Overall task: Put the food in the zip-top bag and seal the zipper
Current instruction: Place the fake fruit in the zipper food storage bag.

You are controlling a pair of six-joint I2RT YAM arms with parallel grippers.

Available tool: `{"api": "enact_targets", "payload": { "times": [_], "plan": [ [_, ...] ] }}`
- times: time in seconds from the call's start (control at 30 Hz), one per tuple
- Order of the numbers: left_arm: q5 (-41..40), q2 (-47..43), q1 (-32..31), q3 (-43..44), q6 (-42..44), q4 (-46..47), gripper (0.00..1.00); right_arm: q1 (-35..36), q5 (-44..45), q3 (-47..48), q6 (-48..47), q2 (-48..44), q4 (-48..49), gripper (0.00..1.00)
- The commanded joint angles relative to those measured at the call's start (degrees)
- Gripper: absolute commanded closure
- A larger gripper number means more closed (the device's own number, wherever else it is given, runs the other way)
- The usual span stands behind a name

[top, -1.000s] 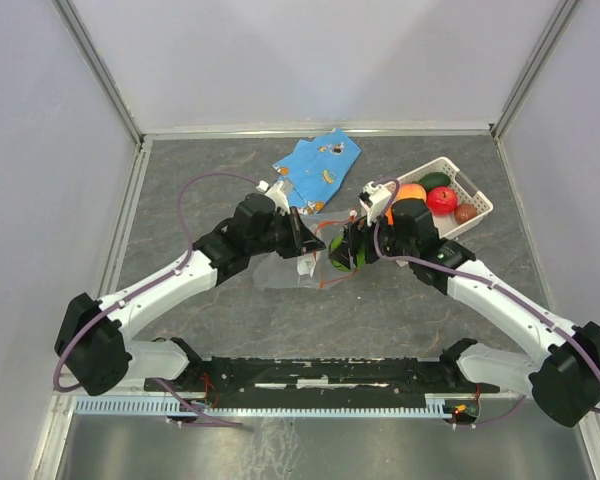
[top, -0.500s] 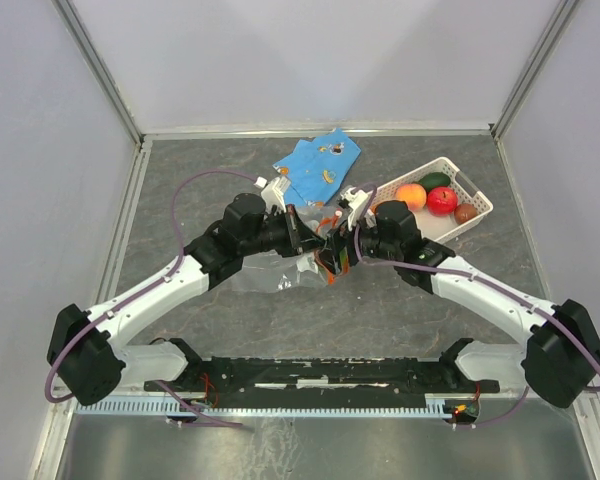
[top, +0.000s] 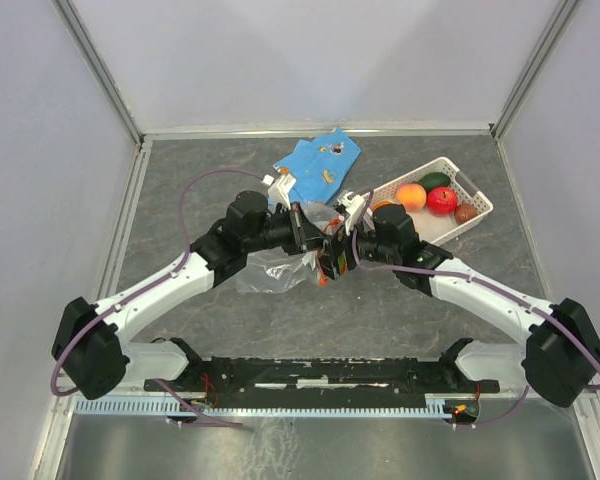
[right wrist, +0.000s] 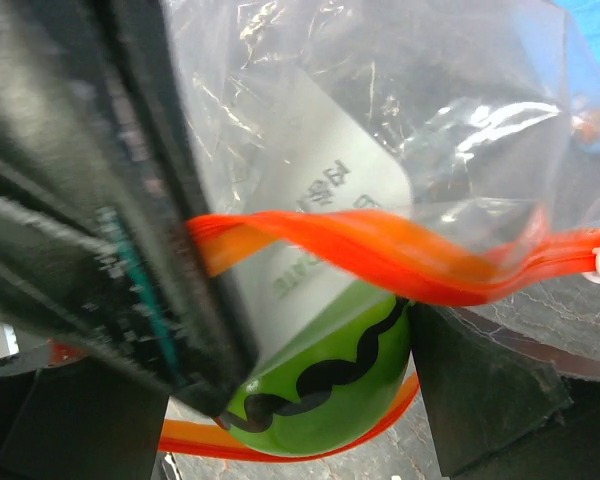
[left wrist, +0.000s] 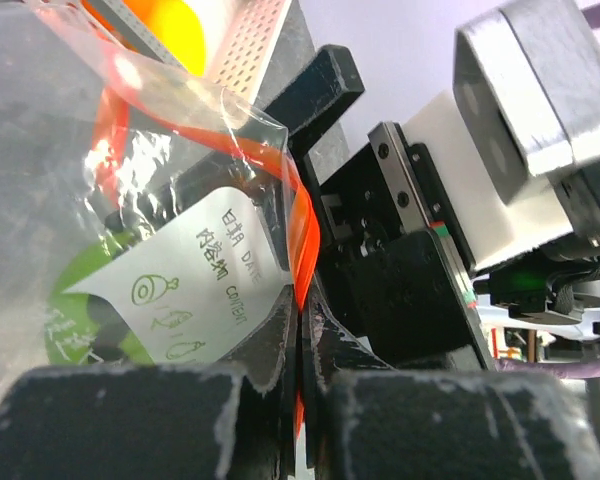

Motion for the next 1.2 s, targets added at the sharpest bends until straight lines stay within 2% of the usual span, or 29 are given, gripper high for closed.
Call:
{"api": "enact_targets", "payload": {
  "times": [0.0,0.27,0.43,0.6,0.67,0.77,0.97,1.17],
  "plan": [
    [5.4,3.1,-0.6,2.4,-3.7,6.7,0.97,0.7,-2.8,-2.9,-3.0,-5.7,6.9,0.08],
    [4.8,4.7,-0.6,5.7,1.2,-0.6,0.97,0.7,-2.3,-8.6,-9.7,-15.4,8.7,0.08],
    [12.2,7.0,-1.2,6.6,-0.3,2.9,0.97,0.7,-2.9,-8.6,-12.1,-13.2,11.3,0.09],
    [12.8,6.5,-1.7,6.1,-1.4,3.5,0.97,0.7,1.7,-8.0,-14.0,-10.0,9.7,0.05],
    [12.2,5.3,-1.7,5.1,-2.0,3.7,0.97,0.6,5.1,-8.4,-13.5,-10.1,8.8,0.0],
    [10.8,3.6,-1.6,3.8,-2.4,3.5,0.97,0.7,7.3,-7.1,-11.9,-10.7,5.7,0.01],
    [7.8,3.0,-1.6,2.6,-1.7,0.8,0.97,0.6,4.2,-2.4,-8.9,-10.4,-1.3,0.01],
    [-3.1,2.7,-0.8,5.9,2.2,-11.9,0.97,0.7,5.6,2.7,-7.9,-17.3,-9.4,0.01]
  ]
}}
